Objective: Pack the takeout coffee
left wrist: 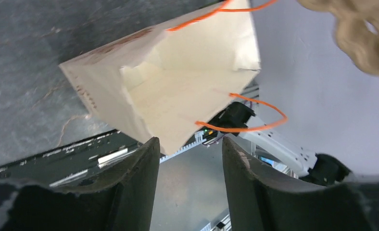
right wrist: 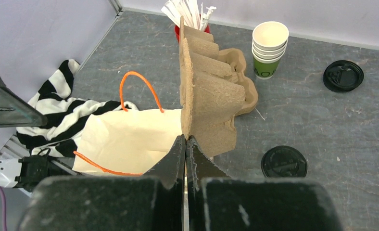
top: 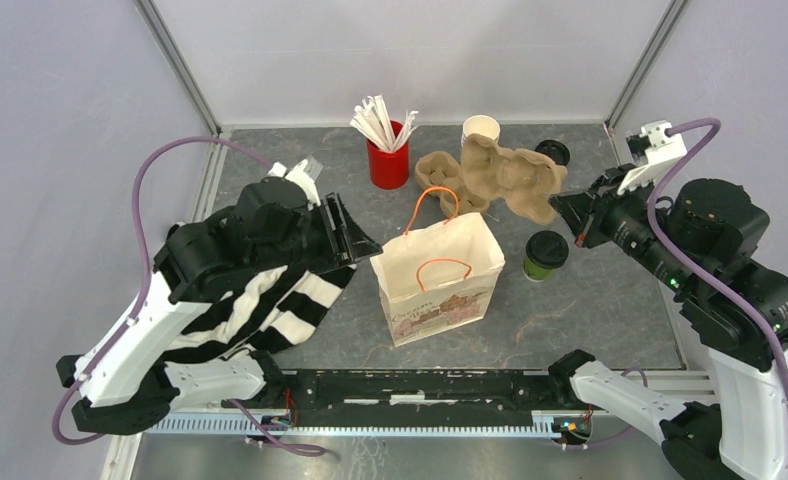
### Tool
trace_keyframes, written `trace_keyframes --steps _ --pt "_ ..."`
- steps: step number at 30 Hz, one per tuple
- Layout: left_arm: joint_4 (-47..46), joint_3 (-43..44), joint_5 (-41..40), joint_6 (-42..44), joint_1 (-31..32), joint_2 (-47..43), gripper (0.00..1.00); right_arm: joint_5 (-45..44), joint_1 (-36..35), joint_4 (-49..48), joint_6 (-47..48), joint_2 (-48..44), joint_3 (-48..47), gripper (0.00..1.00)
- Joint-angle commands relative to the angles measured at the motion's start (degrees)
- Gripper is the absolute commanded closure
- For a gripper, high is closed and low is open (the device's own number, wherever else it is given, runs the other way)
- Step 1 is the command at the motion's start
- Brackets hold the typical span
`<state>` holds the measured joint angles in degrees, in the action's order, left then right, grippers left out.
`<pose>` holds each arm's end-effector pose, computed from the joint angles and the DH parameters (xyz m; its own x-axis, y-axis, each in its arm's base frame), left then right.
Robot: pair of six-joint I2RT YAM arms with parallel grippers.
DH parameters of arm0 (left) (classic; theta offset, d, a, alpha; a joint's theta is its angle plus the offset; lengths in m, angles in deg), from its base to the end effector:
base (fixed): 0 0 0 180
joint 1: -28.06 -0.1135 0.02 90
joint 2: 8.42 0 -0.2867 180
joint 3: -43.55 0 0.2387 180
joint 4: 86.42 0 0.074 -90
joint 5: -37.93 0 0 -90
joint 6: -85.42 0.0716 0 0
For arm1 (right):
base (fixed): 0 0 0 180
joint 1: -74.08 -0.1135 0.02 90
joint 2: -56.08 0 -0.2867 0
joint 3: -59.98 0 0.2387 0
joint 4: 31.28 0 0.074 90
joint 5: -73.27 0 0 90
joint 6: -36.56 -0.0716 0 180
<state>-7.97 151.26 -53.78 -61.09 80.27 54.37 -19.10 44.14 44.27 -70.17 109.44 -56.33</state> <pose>0.1115 -0.1404 0.4566 -0.8328 -0.2863 -0.4737 0.1452 0.7129 -0.6861 0.0877 0.0471 0.5244 -0.3145 0.1508 -0.9372 -0.3897 0.8798 0.2723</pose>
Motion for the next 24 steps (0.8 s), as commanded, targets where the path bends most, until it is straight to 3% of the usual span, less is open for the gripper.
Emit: trace_keyframes --steps 1,4,7,12,16,21,24 --pt "3.4 -5.5 -7.2 -14.1 -0.2 -0.1 0.45 0.4 0.1 4.0 -1.8 -0.6 -3.0 1.0" --pt "1.4 -8.3 -4.6 -16.0 -0.2 2.5 0.48 1.6 0.1 4.3 -3.6 -0.1 -3.0 1.0" --pt "3.3 -8.5 -2.7 -17.1 -0.2 6.9 0.58 2.2 0.1 4.5 -4.4 -0.1 -3.2 1.0" --pt "3.0 -8.0 -5.3 -17.2 -0.2 10.4 0.66 2.2 0.0 4.7 -4.9 -1.4 -3.4 1.0" --pt "2.9 -7.3 -5.8 -17.0 -0.2 11.0 0.65 2.2 0.1 6.0 -4.9 -1.7 -3.6 1.0" --pt "5.2 -9.1 -7.7 -17.3 -0.2 7.6 0.56 2.2 0.1 5.1 -5.1 -2.2 -2.8 1.0" --pt "1.0 -12.8 -7.2 -18.3 -0.2 5.2 0.49 2.3 0.1 4.2 -5.1 -2.2 -2.1 1.0"
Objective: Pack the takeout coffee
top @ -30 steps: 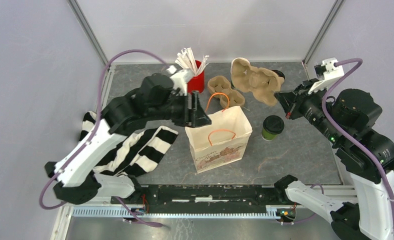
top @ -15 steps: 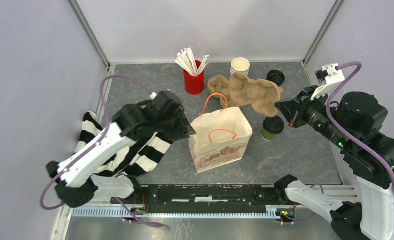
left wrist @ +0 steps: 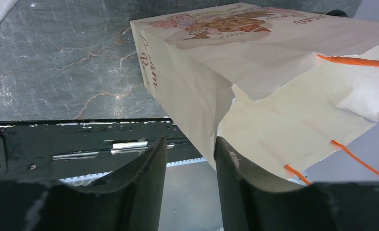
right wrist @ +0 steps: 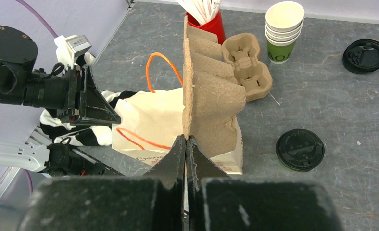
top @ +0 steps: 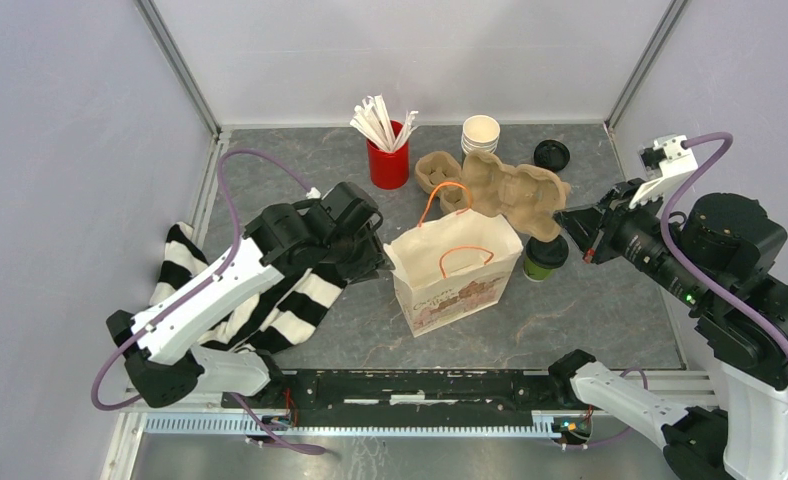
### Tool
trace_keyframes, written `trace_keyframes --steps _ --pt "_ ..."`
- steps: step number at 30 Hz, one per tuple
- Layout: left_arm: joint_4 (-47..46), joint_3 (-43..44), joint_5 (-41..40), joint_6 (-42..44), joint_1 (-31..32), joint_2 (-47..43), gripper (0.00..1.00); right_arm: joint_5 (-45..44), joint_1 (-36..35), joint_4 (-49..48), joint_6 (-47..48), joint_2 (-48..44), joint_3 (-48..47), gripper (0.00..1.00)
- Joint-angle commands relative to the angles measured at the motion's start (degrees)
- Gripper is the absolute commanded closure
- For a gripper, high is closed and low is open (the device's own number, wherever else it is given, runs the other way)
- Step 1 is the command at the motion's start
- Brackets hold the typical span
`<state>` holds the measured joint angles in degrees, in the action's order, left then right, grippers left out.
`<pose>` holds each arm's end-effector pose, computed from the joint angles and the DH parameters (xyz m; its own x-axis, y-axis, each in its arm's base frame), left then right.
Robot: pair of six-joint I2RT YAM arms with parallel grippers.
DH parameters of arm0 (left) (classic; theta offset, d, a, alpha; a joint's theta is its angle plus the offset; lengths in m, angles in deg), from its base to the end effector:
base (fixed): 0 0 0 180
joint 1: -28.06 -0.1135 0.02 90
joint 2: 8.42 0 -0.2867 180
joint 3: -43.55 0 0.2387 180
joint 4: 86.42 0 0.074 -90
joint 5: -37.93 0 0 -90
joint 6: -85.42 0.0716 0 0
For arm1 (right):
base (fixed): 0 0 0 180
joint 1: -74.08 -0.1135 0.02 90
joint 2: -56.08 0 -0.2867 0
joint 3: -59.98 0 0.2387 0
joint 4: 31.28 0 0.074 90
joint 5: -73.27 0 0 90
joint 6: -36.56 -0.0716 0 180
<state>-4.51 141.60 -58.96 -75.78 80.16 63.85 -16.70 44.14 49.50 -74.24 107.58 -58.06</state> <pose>0.1471 -0.1750 0.3699 -0.8671 -0.4161 -0.2739 -0.2436 0.8338 -0.4955 0.0673 0.0388 0.5210 -0.3767 0.1929 -0.9061 -0.3913 0.8534 0.3443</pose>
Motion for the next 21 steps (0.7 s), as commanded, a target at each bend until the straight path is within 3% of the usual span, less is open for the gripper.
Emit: trace_keyframes --steps 1,6,10,12,17,21 --pt "-6.0 -4.5 -1.0 -4.1 -0.1 -4.8 0.47 1.3 0.1 -1.1 -0.9 -0.3 -0.3 1.0" --pt "-13.8 -5.2 1.4 -4.3 -0.2 -2.1 0.43 1.9 0.1 -0.8 -0.5 -0.2 0.0 1.0" --pt "-15.7 -2.0 1.0 0.1 -0.4 1.5 0.45 1.7 0.1 -0.2 -0.2 -1.0 0.5 1.0" --pt "-15.7 -0.9 0.2 2.6 -0.6 2.3 0.53 1.2 0.1 1.0 0.0 -1.1 -0.4 1.0" --pt "-15.6 0.1 -4.9 8.3 -1.8 1.5 0.83 -0.9 0.1 4.1 0.5 -0.7 -4.9 1.0" --pt "-19.4 -0.1 -5.8 16.2 -3.3 -0.2 0.95 -3.3 0.0 5.1 1.0 -2.3 -6.0 1.0"
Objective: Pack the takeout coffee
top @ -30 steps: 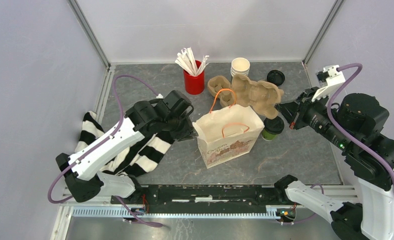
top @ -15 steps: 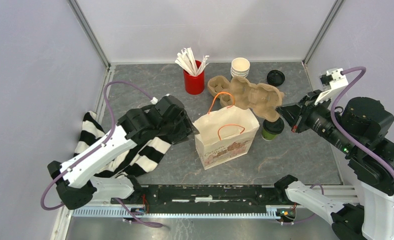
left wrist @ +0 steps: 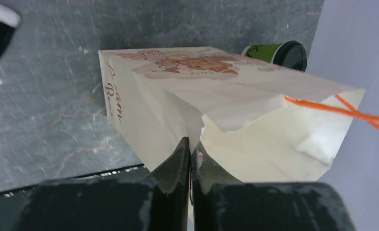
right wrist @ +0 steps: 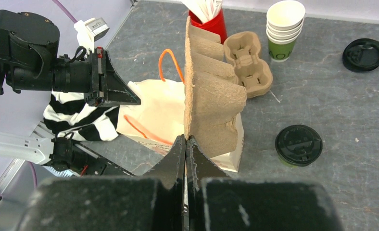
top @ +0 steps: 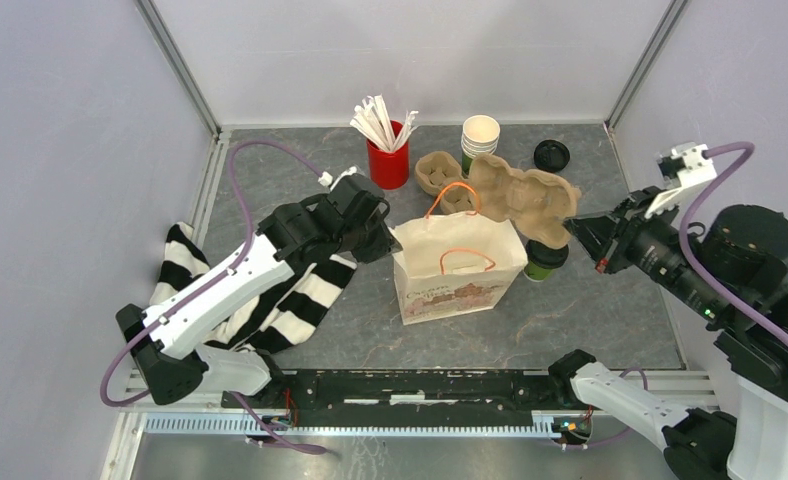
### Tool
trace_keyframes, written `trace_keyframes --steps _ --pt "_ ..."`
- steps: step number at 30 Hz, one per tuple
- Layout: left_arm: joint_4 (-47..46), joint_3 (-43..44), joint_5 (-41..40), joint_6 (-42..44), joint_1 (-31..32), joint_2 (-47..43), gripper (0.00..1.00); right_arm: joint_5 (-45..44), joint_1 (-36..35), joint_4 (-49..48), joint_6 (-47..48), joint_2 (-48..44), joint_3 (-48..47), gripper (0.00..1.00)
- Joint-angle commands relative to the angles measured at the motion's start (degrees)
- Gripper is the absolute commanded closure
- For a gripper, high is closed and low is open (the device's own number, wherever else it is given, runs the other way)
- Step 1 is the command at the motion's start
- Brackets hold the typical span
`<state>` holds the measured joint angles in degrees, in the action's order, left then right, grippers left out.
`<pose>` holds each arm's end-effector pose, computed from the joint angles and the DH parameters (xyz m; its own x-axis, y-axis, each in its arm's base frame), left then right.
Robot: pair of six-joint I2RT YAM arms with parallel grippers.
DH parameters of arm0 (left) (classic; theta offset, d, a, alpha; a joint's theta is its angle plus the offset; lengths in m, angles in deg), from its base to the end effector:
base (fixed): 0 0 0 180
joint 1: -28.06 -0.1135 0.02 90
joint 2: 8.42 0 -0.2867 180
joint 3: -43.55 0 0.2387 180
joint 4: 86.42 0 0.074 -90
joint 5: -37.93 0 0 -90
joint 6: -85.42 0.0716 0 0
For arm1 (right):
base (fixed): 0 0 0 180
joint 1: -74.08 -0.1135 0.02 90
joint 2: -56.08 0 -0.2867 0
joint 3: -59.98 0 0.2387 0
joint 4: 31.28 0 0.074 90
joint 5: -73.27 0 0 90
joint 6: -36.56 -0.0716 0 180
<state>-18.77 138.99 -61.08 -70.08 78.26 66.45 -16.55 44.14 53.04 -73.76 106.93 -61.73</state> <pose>0.1797 -0.1981 0.3682 -0.8228 -0.4165 -0.3868 -0.1402 0.8081 -0.5721 0.0509 0.0296 0.5274 -0.3634 0.1914 -0.9118 -0.4005 0.8515 0.3384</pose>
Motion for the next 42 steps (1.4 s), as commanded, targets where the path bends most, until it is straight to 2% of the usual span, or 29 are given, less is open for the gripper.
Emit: trace_keyframes --steps 1,7,12,15,25,29,34,38,42 --pt "-5.7 2.6 -3.9 12.1 -1.8 -2.9 0.98 -4.1 0.0 1.6 0.6 -2.4 -2.3 1.0" --pt "-8.0 2.4 -4.6 21.4 -5.3 -3.4 0.98 -2.4 -0.4 1.4 1.0 -5.2 1.7 1.0" --pt "-10.5 0.2 -6.2 30.4 -6.5 -4.9 0.98 8.4 -0.5 -0.9 2.6 -5.5 5.1 1.0" --pt "-11.6 -2.3 -6.2 32.5 -6.5 -6.4 0.98 12.7 -0.5 -0.8 3.3 -5.5 6.3 1.0" --pt "-14.5 -10.5 -7.1 30.3 -6.5 -12.0 0.98 15.4 -0.5 1.0 2.9 -6.2 10.8 1.0" --pt "-14.3 -11.8 -6.8 28.7 -6.5 -12.7 0.98 8.8 -0.5 1.9 1.3 -7.3 11.5 1.0" --pt "-14.8 -13.3 -5.8 27.4 -6.5 -13.7 0.98 11.3 -0.5 0.7 0.3 -8.7 16.1 1.0" --pt "-14.9 -13.7 -5.4 27.4 -6.6 -14.1 0.98 7.6 -0.5 1.3 0.1 -9.2 13.8 1.0" --pt "-16.9 -14.9 -3.4 28.0 -6.6 -14.8 0.98 11.7 -0.5 -1.6 -0.1 -8.9 15.9 1.0"
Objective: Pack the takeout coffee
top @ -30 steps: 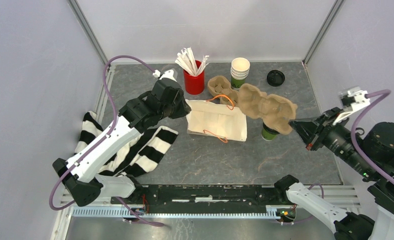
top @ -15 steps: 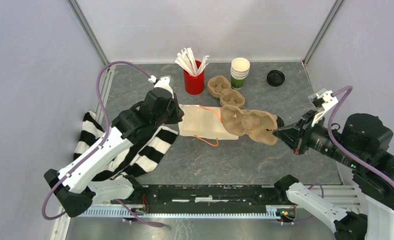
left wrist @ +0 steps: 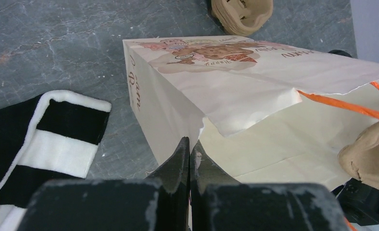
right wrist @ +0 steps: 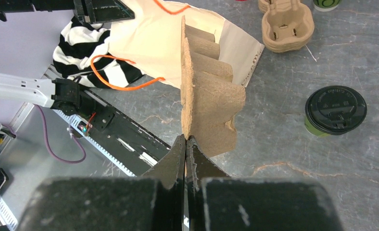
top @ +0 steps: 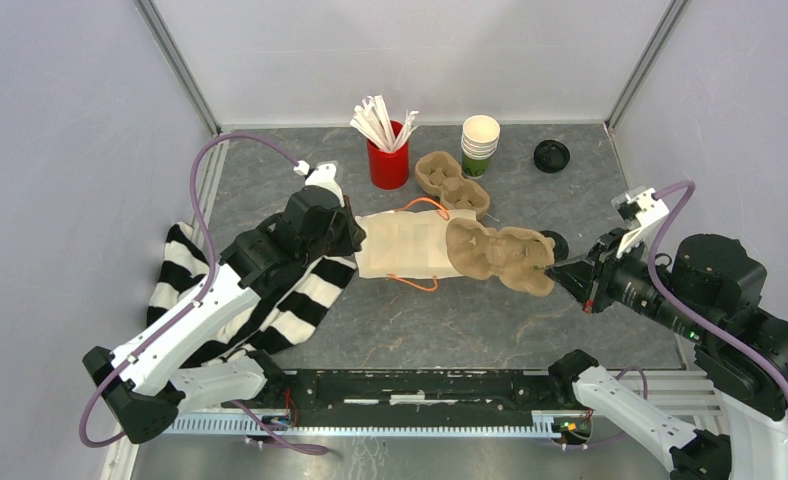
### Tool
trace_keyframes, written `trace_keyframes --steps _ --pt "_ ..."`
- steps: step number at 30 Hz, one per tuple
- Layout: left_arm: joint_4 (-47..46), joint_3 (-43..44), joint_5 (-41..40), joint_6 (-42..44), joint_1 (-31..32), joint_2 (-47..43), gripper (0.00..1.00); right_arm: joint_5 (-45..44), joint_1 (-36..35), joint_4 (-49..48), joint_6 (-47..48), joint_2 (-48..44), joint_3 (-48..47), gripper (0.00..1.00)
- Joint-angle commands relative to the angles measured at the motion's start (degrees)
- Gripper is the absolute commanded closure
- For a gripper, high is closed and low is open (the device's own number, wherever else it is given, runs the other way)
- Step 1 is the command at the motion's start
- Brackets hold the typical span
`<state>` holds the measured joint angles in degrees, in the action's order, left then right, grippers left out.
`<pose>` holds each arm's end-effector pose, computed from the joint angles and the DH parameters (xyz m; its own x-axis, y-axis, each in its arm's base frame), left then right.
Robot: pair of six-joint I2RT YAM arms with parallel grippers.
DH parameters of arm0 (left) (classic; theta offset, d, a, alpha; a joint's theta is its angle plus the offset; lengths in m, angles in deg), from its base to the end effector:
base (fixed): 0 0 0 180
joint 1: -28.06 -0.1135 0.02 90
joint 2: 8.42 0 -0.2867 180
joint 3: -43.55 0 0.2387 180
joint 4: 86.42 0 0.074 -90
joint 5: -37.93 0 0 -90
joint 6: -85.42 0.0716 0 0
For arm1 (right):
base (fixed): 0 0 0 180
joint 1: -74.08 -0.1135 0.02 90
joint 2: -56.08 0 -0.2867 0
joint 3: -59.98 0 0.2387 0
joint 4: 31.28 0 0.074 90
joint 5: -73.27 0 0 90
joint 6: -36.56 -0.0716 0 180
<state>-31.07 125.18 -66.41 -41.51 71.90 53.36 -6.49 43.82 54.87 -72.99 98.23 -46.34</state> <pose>0.1751 -0.1435 0.3639 -0.6506 -0.1823 -0.7372 0.1685 0.9119 -0.3742 0.0328 0.0339 0.4667 -0.5182 0.0789 -0.8516 -0.4933 0.7858 0.3730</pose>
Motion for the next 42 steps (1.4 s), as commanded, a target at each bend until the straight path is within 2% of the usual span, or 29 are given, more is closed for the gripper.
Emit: trace_keyframes --steps 1,6,12,30,42 --pt "-5.2 -1.6 2.2 -0.4 -0.2 -1.9 0.98 3.2 -0.2 -5.1 -1.2 -0.4 2.4 1.0" --pt "-5.9 -1.5 1.8 -1.3 -0.2 -2.1 0.98 8.2 -0.2 -14.5 -5.3 -0.8 9.2 1.0" --pt "-5.3 -1.7 3.7 -3.9 -0.2 -1.2 0.98 10.0 -0.2 -22.0 -11.3 1.2 14.5 1.0" --pt "-4.5 -1.1 8.1 -11.0 -0.2 0.6 0.98 5.5 -0.6 -21.6 -14.3 13.5 11.1 1.0" --pt "-6.0 -0.3 8.6 -11.7 -0.2 0.8 0.98 -1.1 -7.4 -22.1 -12.2 20.9 6.4 1.0"
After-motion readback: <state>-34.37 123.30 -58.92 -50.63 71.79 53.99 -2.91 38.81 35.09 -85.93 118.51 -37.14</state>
